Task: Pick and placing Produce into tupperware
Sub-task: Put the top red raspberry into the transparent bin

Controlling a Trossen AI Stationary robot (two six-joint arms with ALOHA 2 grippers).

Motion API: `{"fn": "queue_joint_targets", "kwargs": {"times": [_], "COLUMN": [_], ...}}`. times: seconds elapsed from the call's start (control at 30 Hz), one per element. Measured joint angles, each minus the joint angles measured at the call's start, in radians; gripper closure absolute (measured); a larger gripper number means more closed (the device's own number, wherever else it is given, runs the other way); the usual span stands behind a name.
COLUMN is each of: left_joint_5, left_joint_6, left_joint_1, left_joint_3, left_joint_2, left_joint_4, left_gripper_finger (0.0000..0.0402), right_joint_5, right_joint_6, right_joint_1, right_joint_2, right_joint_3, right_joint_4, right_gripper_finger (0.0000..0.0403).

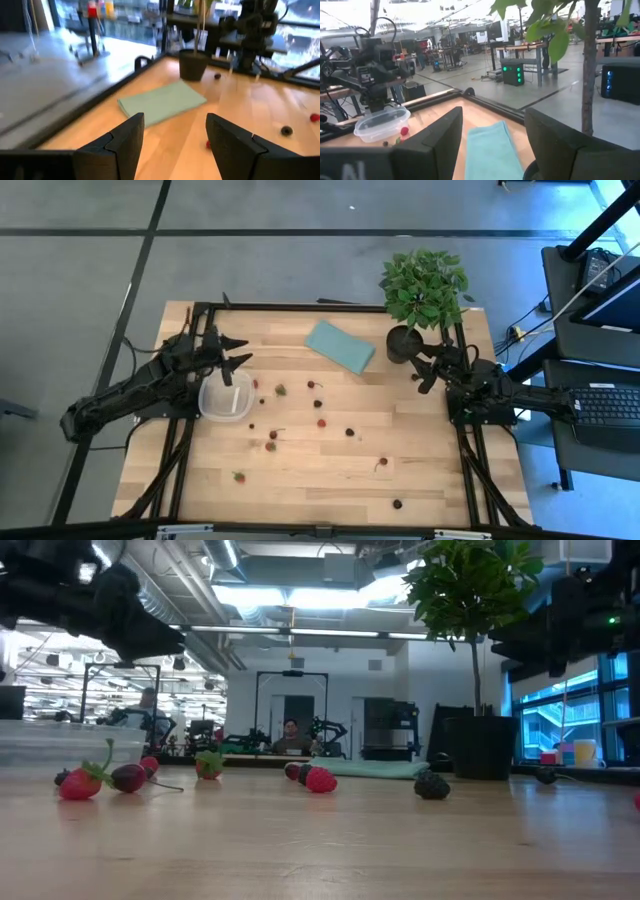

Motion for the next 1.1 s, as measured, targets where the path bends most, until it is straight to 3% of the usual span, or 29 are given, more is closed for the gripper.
{"fn": "queue_joint_targets", "kwargs": {"times": [0.37,0.57,0.77,1.1], "left_joint_5": [-0.002,-0.127,-0.163,-0.17], "left_joint_6": [0.012,-0.077,-0.124,-0.172], "left_joint_1": [-0.09,-0.11,-0.116,-0.116], "left_joint_3": [0.282,0.55,0.822,1.091], "left_joint_2": [0.448,0.679,0.912,1.236], "left_joint_4": [-0.101,-0.441,-0.814,-1.086], "left_gripper_finger": [0.0194,0.0194,0.0194,0.0194], "right_joint_5": [0.052,0.053,0.052,0.052], "right_joint_6": [-0.004,-0.005,-0.006,-0.003], "right_joint_1": [0.0,0.0,0.0,0.0], "right_joint_2": [0.0,0.0,0.0,0.0], "right_joint_3": [0.0,0.0,0.0,0.0], "right_joint_4": [0.009,0.009,0.0,-0.022], "right_gripper_finger": [0.0186,0.0186,0.0186,0.0186]}}
